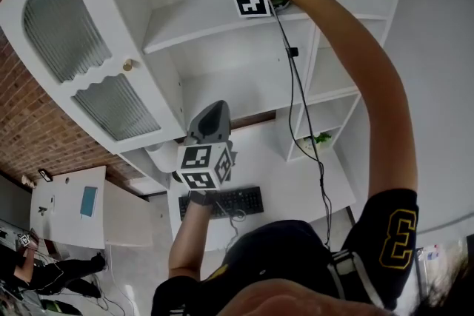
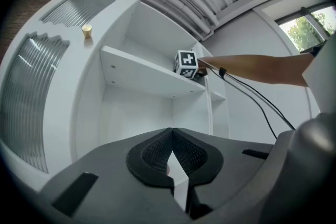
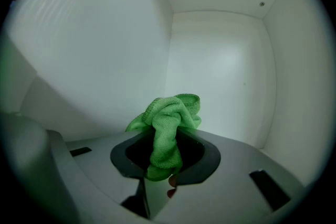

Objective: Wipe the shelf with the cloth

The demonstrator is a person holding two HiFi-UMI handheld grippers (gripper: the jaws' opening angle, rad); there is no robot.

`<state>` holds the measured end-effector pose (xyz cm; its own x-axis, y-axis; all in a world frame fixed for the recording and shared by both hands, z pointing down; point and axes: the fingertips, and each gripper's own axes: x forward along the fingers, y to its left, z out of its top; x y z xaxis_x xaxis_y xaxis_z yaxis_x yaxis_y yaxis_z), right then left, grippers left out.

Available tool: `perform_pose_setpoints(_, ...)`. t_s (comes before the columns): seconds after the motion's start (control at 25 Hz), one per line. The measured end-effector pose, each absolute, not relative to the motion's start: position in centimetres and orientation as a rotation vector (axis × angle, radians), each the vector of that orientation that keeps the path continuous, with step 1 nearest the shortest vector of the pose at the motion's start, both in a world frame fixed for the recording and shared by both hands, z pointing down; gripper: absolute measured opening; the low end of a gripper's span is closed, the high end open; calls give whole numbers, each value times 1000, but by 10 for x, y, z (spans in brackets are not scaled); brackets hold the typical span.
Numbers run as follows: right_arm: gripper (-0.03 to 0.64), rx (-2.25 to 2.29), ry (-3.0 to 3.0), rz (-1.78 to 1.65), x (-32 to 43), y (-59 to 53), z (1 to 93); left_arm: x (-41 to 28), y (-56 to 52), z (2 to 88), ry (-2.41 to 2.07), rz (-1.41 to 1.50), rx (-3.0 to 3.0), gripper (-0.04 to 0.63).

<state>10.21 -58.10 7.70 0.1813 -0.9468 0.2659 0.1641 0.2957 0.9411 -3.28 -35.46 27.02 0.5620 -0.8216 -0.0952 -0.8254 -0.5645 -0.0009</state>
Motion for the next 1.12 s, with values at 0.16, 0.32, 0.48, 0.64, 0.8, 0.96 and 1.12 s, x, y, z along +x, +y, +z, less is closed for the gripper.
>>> perform_pose_setpoints(0.16, 86, 927, -1312, -1040, 49, -557, 62, -45, -353, 249, 1465, 182, -2698, 9)
perform_pose_setpoints(0.32, 86, 894, -1471, -1116, -26, -524, 45, -53, -351, 250, 1484, 172, -2674, 9)
perform_pose_setpoints(0.48, 86, 777, -1590, -1097, -100, -491, 62, -71, -351, 257, 1540, 161, -2659, 9)
perform_pose_setpoints(0.64, 86, 671, -1661, -1063, -150, -464, 81, -91, -353, 257, 1592, 170, -2628, 9)
perform_pose_setpoints(0.8, 86, 610, -1684, -1062, -172, -455, 94, -102, -357, 259, 1629, 195, -2621, 9)
perform_pose_setpoints(0.96, 84, 617, -1728, -1055, -173, -459, 97, -101, -366, 268, 1632, 203, -2651, 9)
perform_pose_setpoints(1.12, 83, 633, -1793, -1047, -169, -460, 94, -92, -372, 272, 1601, 206, -2668, 9)
